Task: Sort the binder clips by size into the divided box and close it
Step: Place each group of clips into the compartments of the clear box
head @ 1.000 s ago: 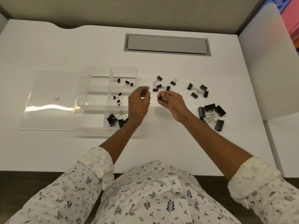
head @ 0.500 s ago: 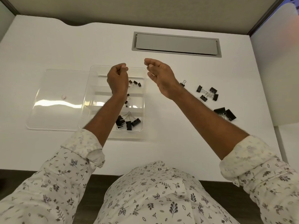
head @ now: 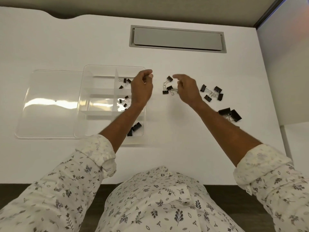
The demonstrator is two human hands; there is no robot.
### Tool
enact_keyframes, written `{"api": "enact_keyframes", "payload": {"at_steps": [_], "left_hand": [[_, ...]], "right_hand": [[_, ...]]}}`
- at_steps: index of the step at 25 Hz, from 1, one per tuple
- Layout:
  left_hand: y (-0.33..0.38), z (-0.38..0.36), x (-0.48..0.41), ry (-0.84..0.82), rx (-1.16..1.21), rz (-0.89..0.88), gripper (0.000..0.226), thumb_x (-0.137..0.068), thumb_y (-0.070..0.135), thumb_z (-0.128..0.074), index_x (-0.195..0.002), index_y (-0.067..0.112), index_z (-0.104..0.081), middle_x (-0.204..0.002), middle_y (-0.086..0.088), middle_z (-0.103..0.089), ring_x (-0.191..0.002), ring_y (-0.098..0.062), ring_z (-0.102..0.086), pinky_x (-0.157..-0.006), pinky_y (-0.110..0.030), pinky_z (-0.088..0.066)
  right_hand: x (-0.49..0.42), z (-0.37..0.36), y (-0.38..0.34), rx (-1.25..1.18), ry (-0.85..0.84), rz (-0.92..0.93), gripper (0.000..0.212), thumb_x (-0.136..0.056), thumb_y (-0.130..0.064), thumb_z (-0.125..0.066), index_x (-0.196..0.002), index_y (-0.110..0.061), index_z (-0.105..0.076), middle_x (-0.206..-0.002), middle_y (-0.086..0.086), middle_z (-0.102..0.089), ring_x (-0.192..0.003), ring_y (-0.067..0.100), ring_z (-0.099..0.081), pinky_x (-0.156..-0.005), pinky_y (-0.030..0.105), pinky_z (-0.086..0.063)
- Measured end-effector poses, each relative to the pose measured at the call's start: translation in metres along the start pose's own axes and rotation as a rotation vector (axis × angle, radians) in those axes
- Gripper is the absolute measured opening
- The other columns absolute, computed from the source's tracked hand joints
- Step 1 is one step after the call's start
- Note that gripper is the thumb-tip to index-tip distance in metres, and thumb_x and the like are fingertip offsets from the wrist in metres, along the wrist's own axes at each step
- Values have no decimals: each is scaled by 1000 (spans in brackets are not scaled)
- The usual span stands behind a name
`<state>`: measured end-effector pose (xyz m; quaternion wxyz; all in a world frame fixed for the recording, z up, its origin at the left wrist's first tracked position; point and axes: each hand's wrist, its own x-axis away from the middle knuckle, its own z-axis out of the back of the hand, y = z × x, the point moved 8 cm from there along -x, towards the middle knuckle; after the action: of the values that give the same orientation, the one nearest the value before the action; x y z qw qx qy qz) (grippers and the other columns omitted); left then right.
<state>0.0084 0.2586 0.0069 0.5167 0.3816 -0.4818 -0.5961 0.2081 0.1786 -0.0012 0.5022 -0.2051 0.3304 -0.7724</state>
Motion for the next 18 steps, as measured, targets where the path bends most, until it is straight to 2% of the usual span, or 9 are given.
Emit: {"api": "enact_keyframes", "payload": {"at_steps": [2,4,8,12,15,18], "left_hand": [[0,-26,8,-99,-118,-76,26,-97,11,-58,-120,6,-69,-111,-6,-73,-95,-10,-66,-86,-19,-53],[-5,-47,15,-195,-221,-115,28,-96,7,-56,-122,4,-67,-116,-9,-71,-102,-15,-66,-94,-27,-53],[-17,-79,25,-398,-389,-146,33,-96,3,-53,-126,4,-66,-123,-12,-69,-115,-25,-65,-102,-32,-48],[-26,-96,37,-526,-564,-190,33,-96,4,-53,-127,5,-65,-129,-13,-64,-123,-29,-54,-101,-26,-39],[-29,-93,40,-510,-635,-221,30,-95,7,-54,-121,11,-68,-119,-9,-67,-119,-28,-53,-97,-41,-48],[-30,-87,46,-498,-691,-220,25,-95,9,-55,-113,15,-72,-107,-4,-70,-111,-24,-55,-87,-43,-52]], "right_hand": [[12,-23,23,218,-170,26,45,-95,6,-44,-136,-3,-59,-143,14,-58,-136,29,-52,-116,35,-37],[26,-37,38,371,-247,80,48,-95,4,-45,-141,-6,-55,-149,14,-52,-141,30,-44,-117,39,-36],[44,-29,38,409,-187,182,33,-91,2,-56,-122,-4,-65,-128,14,-64,-119,36,-54,-94,44,-51],[57,-9,44,373,-90,93,11,-96,-8,-58,-105,-9,-65,-105,6,-67,-98,28,-56,-78,39,-49],[64,-1,47,307,-55,57,8,-95,-12,-60,-102,-11,-59,-98,6,-64,-88,27,-57,-74,45,-50],[56,4,41,182,5,56,14,-93,-15,-64,-105,-11,-60,-100,6,-64,-87,25,-61,-78,42,-52]]}}
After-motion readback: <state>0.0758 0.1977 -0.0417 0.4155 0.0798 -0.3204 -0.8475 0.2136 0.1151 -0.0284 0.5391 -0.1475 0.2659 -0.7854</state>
